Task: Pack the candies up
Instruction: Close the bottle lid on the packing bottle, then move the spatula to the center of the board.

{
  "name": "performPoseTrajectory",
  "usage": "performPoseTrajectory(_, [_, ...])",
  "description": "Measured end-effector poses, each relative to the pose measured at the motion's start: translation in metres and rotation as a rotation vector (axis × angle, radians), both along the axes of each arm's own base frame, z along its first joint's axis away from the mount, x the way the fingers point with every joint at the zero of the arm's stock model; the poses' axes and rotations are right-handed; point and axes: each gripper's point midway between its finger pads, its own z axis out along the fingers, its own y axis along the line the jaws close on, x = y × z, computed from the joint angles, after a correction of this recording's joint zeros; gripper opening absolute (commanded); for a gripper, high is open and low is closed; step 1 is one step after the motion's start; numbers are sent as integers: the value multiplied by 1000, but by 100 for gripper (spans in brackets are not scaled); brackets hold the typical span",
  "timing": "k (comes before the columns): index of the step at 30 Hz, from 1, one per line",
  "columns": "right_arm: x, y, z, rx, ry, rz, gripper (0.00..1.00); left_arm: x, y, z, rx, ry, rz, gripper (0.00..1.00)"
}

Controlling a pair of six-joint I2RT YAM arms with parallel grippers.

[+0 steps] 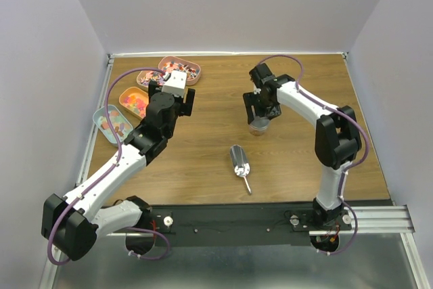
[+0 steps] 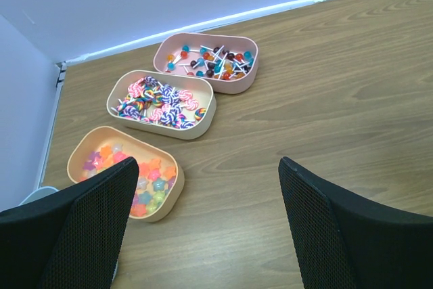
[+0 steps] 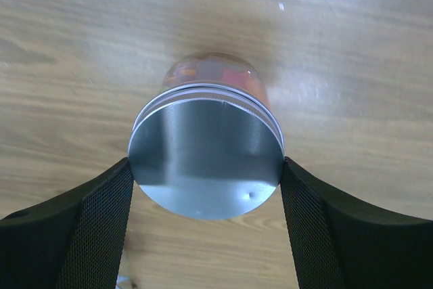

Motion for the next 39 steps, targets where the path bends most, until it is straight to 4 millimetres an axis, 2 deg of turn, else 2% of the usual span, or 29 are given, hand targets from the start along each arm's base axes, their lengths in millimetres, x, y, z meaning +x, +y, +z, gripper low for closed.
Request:
performPoseTrajectory(5, [14,12,-1,11,-27,6,53,0,0,0,2,0,0,91])
performPoseTrajectory(9, [18,16,0,20,-43,-46,71,0,0,-1,4,2,0,91])
performPoseTrajectory(10, [18,17,0,22,-46,-60,79,1,0,-2,4,4,0,91])
performPoseTrajectory(13, [18,18,1,24,-53,-86,90,1,0,-2,5,5,0,91])
performPoseTrajectory(17, [18,20,3,33,-55,-102,100,1,-2,-2,5,5,-8,92])
performPoseTrajectory(22, [15,22,4,38,-44,-99,100,1,-11,-7,4,-1,-63,94])
performPoseTrajectory(25, [16,25,8,54,-47,-94,100,-1,-23,-18,4,8,-140,94])
performPoseTrajectory(30, [17,27,24,75,-76,-78,100,-1,-48,-25,-15,6,-266,94])
performPoseTrajectory(33, [17,26,36,83,-104,-60,99,-2,-56,-26,-30,-2,-317,94])
performPoseTrajectory(36, [10,27,48,111,-117,-21,87,-2,-59,-24,-45,-14,-336,94])
performPoseTrajectory(37, [6,27,50,123,-117,-9,78,-1,-58,-22,-49,-20,-336,94])
performPoseTrajectory(39, [-10,29,51,159,-106,27,71,0,-54,-19,-57,-32,-325,93])
